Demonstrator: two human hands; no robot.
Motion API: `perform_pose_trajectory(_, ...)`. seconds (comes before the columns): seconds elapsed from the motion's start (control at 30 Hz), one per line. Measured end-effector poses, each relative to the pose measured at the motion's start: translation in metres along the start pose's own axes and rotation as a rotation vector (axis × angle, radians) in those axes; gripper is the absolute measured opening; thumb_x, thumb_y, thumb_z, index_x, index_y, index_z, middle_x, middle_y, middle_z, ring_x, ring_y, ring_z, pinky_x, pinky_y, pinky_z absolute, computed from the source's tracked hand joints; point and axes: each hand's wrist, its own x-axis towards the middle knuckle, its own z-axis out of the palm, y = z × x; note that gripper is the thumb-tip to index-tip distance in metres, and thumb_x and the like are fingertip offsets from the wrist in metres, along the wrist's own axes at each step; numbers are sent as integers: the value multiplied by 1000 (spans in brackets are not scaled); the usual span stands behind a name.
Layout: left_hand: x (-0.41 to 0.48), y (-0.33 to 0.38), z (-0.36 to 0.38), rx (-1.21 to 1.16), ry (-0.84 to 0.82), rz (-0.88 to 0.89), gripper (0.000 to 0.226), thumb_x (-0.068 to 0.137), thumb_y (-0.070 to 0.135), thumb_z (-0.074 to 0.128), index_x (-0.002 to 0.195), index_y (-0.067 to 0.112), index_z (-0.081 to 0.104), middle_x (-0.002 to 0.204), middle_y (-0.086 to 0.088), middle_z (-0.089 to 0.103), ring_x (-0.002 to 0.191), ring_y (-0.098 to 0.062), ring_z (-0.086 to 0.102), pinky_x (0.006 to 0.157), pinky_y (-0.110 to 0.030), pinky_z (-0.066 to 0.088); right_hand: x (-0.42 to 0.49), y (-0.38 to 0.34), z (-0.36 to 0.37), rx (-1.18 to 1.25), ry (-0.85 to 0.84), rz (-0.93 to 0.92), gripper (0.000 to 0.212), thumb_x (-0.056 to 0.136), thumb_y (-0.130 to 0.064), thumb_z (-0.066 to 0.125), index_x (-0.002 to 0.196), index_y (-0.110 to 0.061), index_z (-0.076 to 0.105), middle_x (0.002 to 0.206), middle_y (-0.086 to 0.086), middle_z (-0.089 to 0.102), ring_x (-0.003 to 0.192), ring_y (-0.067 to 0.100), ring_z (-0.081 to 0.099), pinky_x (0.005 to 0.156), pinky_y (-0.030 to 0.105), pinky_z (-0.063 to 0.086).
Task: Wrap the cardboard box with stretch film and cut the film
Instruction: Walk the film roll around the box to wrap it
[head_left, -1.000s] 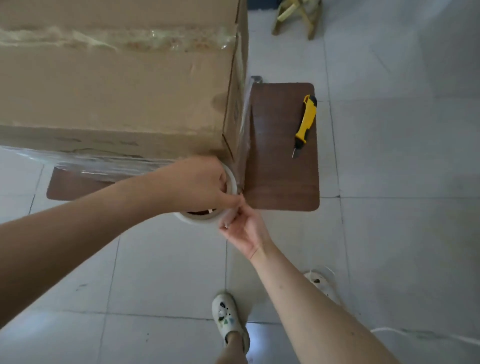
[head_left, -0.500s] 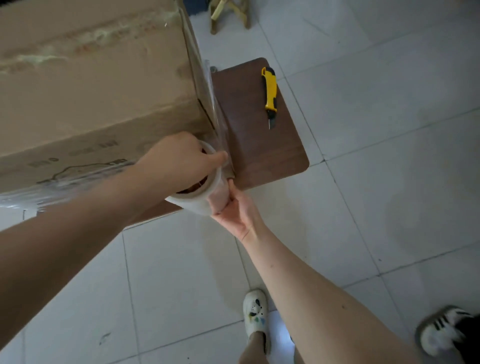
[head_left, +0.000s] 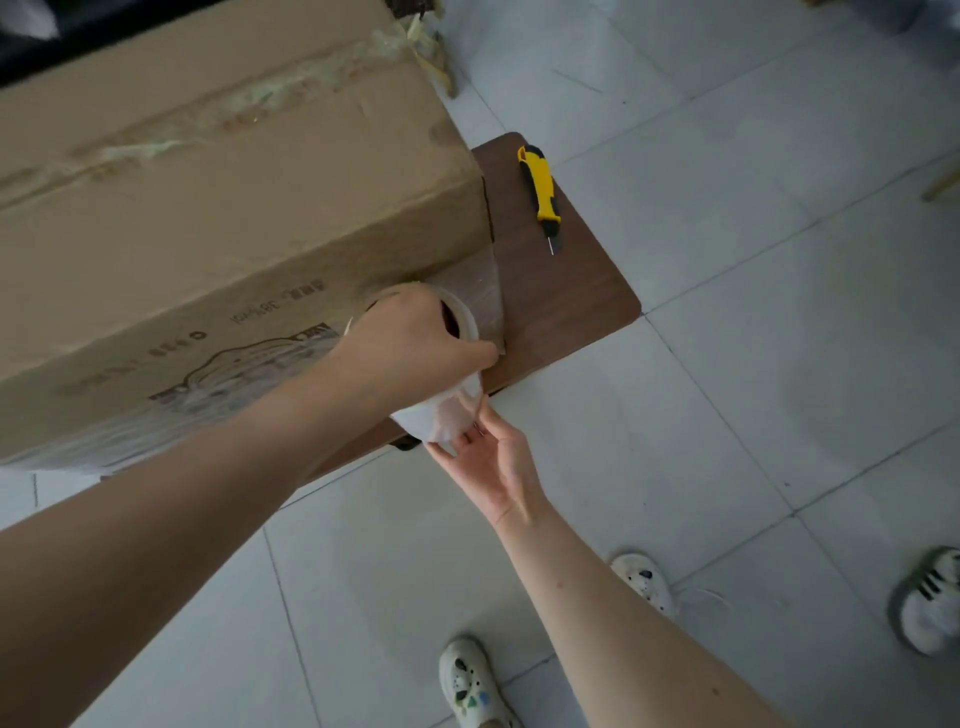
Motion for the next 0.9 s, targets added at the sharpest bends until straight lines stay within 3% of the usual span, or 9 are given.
perform_pose_trajectory(0.1,0,-11,1,30,-13,102,44,71,46,61,76,3,67,68,-17,63,65,-28,63,55,-38,50,0,15,0,39,5,-59,28,96,-19,50,118,-7,61,109,14,72,112,29,60,110,54,32)
perform_pose_trajectory(0.27,-7,-25,2,204,28,212,43,74,47,61,60,8,54,52,-3,43,47,-18,42,48,-30,37,-1,36,-4,70,-22,-86,28,95,-12,51,122,-5,58,121,16,67,121,30,56,111,56,30)
perform_pose_trajectory(0.37,-15,-32,2,263,42,225,41,75,48,62,60,10,53,51,-1,45,45,-16,43,44,-27,34,-2,42,-8,16,-34,-93,32,93,-7,52,125,-5,56,126,14,64,122,28,56,112,56,28)
perform_pose_trajectory(0.5,-28,-39,-1,303,75,237,36,74,46,62,66,11,55,58,-2,53,48,-16,47,44,-26,34,-8,46,-6,-75,-29,-102,23,90,-3,51,113,-5,58,119,11,68,116,24,61,111,55,32)
perform_pose_trajectory(0.7,-40,-54,-12,326,67,278,37,74,47,65,84,13,54,76,-3,59,63,-18,55,53,-31,43,-6,55,15,-118,83,-72,38,98,-35,49,127,-10,56,128,13,59,121,29,52,108,56,34)
perform_pose_trajectory(0.83,-38,-61,-16,346,-3,289,39,75,48,63,84,11,58,76,-5,62,64,-20,56,55,-32,44,-3,69,16,-106,99,-101,30,100,-33,47,121,-15,56,120,10,62,129,29,48,105,59,35)
perform_pose_trajectory(0.9,-34,-63,-19,224,7,277,47,78,53,58,79,6,62,67,-7,58,57,-19,52,52,-31,39,-1,77,14,-88,99,-129,33,99,-33,48,126,-15,55,122,8,62,130,26,47,106,61,33)
